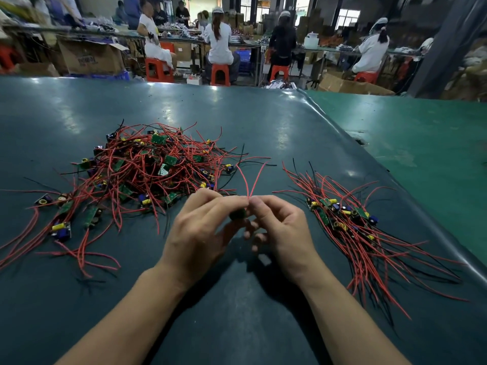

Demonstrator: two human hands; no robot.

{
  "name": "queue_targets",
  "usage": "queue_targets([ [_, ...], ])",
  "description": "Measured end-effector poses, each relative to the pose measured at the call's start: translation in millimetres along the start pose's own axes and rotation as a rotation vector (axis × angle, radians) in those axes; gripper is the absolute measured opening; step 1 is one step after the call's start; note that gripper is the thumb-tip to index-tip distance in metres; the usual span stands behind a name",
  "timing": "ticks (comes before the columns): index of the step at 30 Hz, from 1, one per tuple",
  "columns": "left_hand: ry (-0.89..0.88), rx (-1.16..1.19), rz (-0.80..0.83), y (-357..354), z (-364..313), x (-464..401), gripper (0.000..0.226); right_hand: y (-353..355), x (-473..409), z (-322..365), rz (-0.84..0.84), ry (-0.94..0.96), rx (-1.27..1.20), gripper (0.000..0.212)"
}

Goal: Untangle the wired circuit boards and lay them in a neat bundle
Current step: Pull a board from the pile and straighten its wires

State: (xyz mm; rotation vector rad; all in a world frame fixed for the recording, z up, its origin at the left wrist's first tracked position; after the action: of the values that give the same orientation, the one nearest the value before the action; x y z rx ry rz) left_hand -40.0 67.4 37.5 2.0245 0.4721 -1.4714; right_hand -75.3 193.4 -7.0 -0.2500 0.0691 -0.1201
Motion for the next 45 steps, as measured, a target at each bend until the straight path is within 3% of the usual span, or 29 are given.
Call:
queue_targets([
  [7, -0.002, 0.002, -0.025, 2, 2, 0, 0.027, 6, -6, -3, -0.074, -0.068, -0.121, 0.009],
  [10, 0.249, 0.006, -0.077, 8, 17, 3, 0.028, 8, -8, 0, -0.082, -0.042, -0.196, 0.003],
  [14, 0.685, 0.185, 0.009, -3, 37, 18, 0.030, 11, -7, 7, -0.101, 0.031, -0.175, 0.008],
  [17, 0.780, 0.354, 0.004, -10, 36, 20, 0.013, 13, -6, 10, -0.139, 0.092, -0.118, 0.011],
  [26, 0.982, 0.622, -0.012, -17, 38, 22, 0.025, 10, -3, 15, -0.146, 0.211, 0.035, 0.012],
  [32, 1.451, 0.866, -0.076, -28, 50, 36, 0.025, -2, 6, 17, -0.015, 0.463, 0.269, 0.019],
  [35, 1.604, 0.989, -0.087, -31, 49, 42, 0.022, -7, 9, 16, 0.011, 0.560, 0.382, 0.023],
  [40, 1.618, 0.944, 0.120, -34, 42, 46, 0.032, 2, 0, 7, -0.085, 0.218, 0.095, 0.017],
  [45, 1.558, 0.835, 0.240, -39, 40, 47, 0.020, 5, -1, 12, -0.100, 0.381, 0.325, 0.016],
])
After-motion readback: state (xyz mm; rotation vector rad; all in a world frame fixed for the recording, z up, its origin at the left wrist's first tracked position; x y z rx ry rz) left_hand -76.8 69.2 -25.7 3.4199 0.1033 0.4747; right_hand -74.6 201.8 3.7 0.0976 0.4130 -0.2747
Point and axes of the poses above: each hand's wrist, its own x-axis away from the middle knuckle, its own y-axis out of the back of the hand, z = x × y, the point moved 7 cm from there along -x, towards the middle knuckle, and after that the axes turned 15 degrees about -z, right-handed, at the moved point
